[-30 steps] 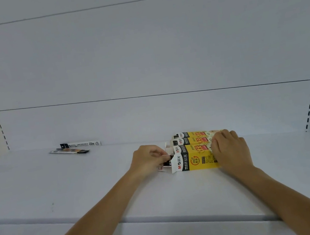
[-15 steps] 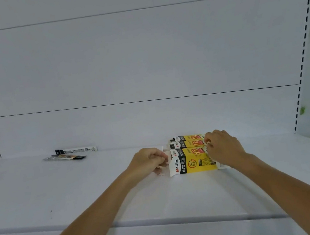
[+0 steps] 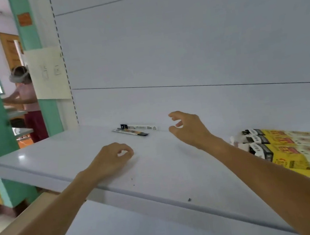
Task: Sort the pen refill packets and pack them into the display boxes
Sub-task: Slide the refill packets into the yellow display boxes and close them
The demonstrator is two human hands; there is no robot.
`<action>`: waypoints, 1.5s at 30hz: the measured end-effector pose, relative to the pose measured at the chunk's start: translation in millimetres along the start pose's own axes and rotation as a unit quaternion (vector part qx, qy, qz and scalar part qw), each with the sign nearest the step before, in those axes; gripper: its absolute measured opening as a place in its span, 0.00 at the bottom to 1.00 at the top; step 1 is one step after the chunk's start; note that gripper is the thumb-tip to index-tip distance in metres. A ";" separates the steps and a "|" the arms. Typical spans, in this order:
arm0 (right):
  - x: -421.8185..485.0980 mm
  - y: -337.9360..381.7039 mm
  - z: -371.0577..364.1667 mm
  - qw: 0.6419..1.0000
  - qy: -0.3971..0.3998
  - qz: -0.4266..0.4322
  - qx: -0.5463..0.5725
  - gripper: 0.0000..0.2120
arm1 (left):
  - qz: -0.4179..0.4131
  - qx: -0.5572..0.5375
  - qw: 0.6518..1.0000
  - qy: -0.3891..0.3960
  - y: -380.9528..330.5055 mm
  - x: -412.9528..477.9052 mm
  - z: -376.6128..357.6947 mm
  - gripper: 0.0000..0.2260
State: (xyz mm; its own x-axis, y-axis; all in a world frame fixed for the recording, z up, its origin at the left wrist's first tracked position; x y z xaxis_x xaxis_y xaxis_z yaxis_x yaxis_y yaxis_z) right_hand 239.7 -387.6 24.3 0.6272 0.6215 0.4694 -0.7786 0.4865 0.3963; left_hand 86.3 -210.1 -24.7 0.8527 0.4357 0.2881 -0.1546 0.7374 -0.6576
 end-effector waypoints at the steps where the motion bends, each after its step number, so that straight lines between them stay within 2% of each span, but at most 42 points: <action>1: 6.1 9.9 -12.5 1.000 0.009 -0.001 0.022 0.21 | 0.008 -0.006 1.000 -0.006 11.1 -0.4 7.5 0.06; 3: 21.3 22.6 -35.3 1.000 0.022 0.007 0.018 0.22 | 0.020 -0.017 0.999 -0.019 32.9 3.6 20.9 0.07; 7: 55.9 35.0 -80.3 0.996 0.061 0.003 -0.065 0.23 | 0.024 -0.016 0.999 -0.014 77.0 28.8 48.1 0.08; 14: 112.2 41.3 -138.3 0.976 0.103 -0.030 -0.189 0.14 | 0.014 -0.020 0.999 0.026 147.0 112.4 86.7 0.07; 19: 133.4 38.5 -170.8 0.979 0.112 -0.064 -0.157 0.09 | -0.037 0.002 0.996 0.079 169.4 162.7 81.1 0.10; 22: 137.0 39.5 -176.3 0.986 0.104 -0.052 -0.122 0.09 | -0.082 0.054 0.989 0.112 167.0 183.1 72.7 0.15; 25: 138.4 45.3 -175.4 0.989 0.122 -0.021 -0.080 0.04 | -0.112 0.095 0.979 0.143 169.7 195.6 62.3 0.16; 27: 139.8 46.5 -171.2 0.992 0.101 -0.040 -0.067 0.08 | -0.121 0.112 0.975 0.150 174.7 200.5 58.5 0.17; 29: 145.1 40.5 -165.0 0.986 0.060 -0.060 -0.141 0.11 | -0.141 0.123 0.972 0.140 179.1 206.7 57.4 0.17; 32: 149.0 29.0 -161.7 0.965 0.087 -0.103 -0.226 0.16 | -0.159 0.152 0.965 0.144 180.8 211.0 60.5 0.16; 34: 147.6 26.7 -163.6 0.958 0.110 -0.117 -0.239 0.16 | -0.164 0.169 0.959 0.157 179.9 210.2 63.4 0.16; 38: 144.4 31.0 -164.9 0.951 0.088 -0.083 -0.285 0.11 | -0.176 0.160 0.957 0.169 180.5 202.0 73.1 0.15; 43: 138.6 35.0 -161.1 0.962 0.108 -0.104 -0.227 0.03 | -0.162 0.110 0.965 0.177 187.1 188.8 83.6 0.13; 45: 134.7 38.2 -159.2 0.960 0.117 -0.089 -0.238 0.06 | -0.153 0.106 0.967 0.172 188.6 187.9 85.1 0.12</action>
State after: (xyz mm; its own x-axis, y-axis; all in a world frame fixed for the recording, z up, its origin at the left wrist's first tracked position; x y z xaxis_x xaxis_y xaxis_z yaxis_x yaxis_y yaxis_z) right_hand 291.6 -187.5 -23.0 0.7732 0.5963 0.2157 -0.6145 0.7885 0.0229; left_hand 174.9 54.7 -35.3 0.9847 0.0088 0.1741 0.0644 0.9099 -0.4099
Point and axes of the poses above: each hand's wrist, its own x-axis towards the middle knuckle, its own z-axis out of the back of the hand, y = z × x, the point moved 1 cm from there along x, towards the middle knuckle, and after that the axes turned 11 degrees about -x, right-handed, at the moved point
